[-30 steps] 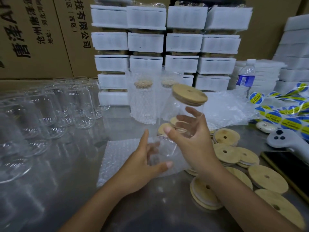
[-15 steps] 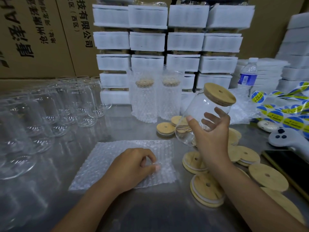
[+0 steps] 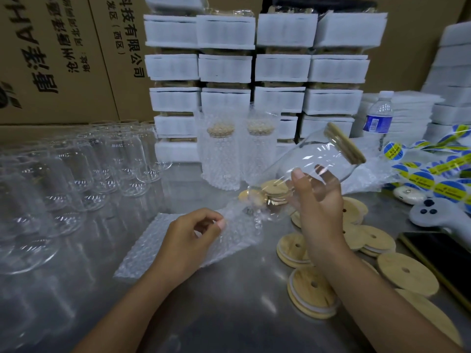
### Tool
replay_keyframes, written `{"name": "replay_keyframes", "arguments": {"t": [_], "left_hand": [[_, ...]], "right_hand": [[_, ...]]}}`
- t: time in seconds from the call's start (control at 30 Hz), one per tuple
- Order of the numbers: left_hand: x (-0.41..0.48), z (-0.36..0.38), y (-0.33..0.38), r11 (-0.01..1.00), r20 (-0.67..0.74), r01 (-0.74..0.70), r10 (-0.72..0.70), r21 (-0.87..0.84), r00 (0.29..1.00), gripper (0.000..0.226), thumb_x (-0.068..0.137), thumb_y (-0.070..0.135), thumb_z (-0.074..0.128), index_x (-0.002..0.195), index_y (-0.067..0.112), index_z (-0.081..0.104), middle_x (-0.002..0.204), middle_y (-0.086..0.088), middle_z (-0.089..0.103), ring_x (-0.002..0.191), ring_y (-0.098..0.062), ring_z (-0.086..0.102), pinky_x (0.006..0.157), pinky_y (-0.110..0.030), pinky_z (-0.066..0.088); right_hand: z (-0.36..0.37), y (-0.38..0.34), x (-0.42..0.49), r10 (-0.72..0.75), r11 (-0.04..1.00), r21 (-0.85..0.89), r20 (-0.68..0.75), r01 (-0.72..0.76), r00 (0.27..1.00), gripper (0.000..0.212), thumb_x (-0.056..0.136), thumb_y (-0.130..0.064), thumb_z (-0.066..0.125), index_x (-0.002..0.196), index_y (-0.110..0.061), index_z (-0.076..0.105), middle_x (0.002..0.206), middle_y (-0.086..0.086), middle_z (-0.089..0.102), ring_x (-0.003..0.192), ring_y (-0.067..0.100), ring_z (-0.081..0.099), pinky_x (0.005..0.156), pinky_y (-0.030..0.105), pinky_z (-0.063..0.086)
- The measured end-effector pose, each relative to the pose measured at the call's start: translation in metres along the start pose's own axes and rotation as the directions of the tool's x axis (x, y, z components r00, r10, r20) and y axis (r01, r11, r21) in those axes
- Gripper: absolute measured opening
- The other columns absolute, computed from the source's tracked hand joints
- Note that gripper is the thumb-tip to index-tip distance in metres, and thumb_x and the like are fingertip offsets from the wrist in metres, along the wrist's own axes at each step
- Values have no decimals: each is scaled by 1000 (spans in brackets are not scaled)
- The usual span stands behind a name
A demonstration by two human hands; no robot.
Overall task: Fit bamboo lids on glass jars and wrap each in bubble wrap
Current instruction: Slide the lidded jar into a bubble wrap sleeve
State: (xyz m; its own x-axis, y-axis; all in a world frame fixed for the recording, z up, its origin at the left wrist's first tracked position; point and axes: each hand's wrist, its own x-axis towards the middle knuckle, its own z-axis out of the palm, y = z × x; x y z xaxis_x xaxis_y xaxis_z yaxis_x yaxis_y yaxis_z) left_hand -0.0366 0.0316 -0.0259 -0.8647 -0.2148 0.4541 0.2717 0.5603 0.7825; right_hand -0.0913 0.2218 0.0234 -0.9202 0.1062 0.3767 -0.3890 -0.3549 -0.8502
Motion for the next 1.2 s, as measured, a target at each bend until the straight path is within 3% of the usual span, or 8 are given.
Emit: {"name": "replay_keyframes", "arguments": {"t": [0.13,0.37,0.5,0.63,0.7,0.8,0.97,1.2], "left_hand": [[4,-1,0,992,-68,26,-35,-126,997,27,86,22,67,75,46,69,72,22,68,66,5,57,70,-20,42],[3,-2,9,971,-131,-37,6,-236,991,8,75,38,65,75,44,70,86,19,70,79,8,62,76,-9,45],[0,0,19,946,-87,-87,63,-314,994,10,76,46,71,86,45,69,97,18,71,96,1,65,93,-27,45],[-7,-1,23,963,-1,-135,138,-234,990,55,66,70,68,116,52,56,125,21,61,122,1,52,104,-29,39],[-12,0,25,987,79,-151,155,-52,985,87,52,80,68,130,60,34,139,32,41,131,12,35,106,-11,29],[-14,6,27,955,99,-223,207,197,973,107,53,64,77,135,61,9,144,33,24,137,6,25,111,-17,24],[-14,10,29,947,-37,-218,233,237,972,103,59,62,75,144,29,27,139,12,41,128,-9,44,104,-32,40],[-15,4,38,973,-180,-216,228,84,957,88,55,65,69,130,34,35,115,38,46,107,21,45,80,4,33]], "right_hand": [[2,1,-5,46,999,-16,87,-44,995,77,51,-50,69,119,-24,43,109,4,63,89,3,67,84,28,54],[4,1,-13,53,995,-90,236,-32,970,78,53,-40,71,123,-19,43,116,6,60,97,8,64,66,10,49],[7,1,-18,88,996,-43,285,-79,954,81,53,-30,73,125,-11,44,117,8,61,103,15,63,70,14,51],[11,2,-20,104,994,10,274,-111,956,80,53,-28,76,124,-10,45,115,7,62,106,16,63,72,14,51],[13,6,-23,113,993,10,255,-119,960,79,58,-28,86,124,-13,45,113,2,64,108,13,63,77,15,52],[16,14,-30,127,992,-8,254,-129,959,74,58,-35,86,119,-19,46,113,0,64,107,7,63,86,21,53],[19,19,-37,112,990,-117,351,-75,930,66,55,-53,78,110,-35,47,119,-7,60,115,3,56,79,17,50],[15,14,-36,10,930,-325,485,169,874,44,63,-68,57,103,-51,56,128,-14,40,130,2,35,105,13,31]]}}
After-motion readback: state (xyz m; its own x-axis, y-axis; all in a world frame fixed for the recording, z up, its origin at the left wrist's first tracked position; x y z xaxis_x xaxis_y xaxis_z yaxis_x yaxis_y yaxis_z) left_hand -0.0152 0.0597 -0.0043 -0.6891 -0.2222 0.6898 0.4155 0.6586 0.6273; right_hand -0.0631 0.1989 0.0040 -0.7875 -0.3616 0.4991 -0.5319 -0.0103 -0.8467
